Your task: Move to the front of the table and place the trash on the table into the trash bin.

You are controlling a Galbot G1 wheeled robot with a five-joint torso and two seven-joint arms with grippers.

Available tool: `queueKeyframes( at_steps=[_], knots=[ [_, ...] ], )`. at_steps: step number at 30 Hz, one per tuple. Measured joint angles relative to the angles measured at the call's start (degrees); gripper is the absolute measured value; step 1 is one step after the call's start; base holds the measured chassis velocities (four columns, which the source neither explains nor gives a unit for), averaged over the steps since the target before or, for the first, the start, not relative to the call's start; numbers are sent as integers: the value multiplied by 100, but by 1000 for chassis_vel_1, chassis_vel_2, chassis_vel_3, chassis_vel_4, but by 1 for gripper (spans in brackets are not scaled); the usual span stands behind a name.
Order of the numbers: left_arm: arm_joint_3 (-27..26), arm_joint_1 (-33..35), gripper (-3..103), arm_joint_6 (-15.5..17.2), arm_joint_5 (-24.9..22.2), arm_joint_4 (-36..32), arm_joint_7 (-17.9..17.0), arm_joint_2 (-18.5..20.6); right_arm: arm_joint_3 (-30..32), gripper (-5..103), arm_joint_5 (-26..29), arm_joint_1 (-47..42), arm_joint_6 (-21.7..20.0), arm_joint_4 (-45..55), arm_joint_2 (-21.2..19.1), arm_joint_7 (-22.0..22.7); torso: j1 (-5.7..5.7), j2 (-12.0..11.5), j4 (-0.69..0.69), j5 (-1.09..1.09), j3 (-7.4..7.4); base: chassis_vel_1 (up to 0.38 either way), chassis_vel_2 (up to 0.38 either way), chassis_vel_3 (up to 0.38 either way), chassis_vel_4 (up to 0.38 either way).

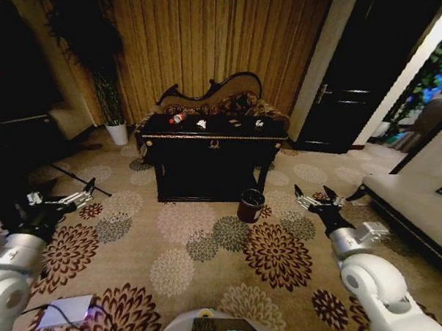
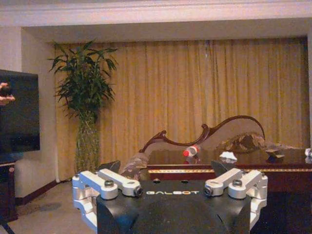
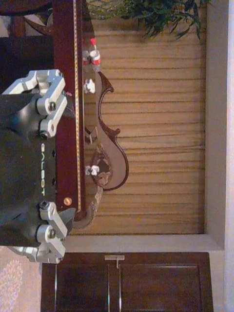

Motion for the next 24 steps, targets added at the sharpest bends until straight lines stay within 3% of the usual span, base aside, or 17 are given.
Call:
queueKeyframes(
  at_steps=[24],
  knots=[
    [23,-63,100,-166,86,119,-19,-118,-225,100,-238,15,20,87,165,138,0,0,1,0,0,0,0,0,0]
  ],
)
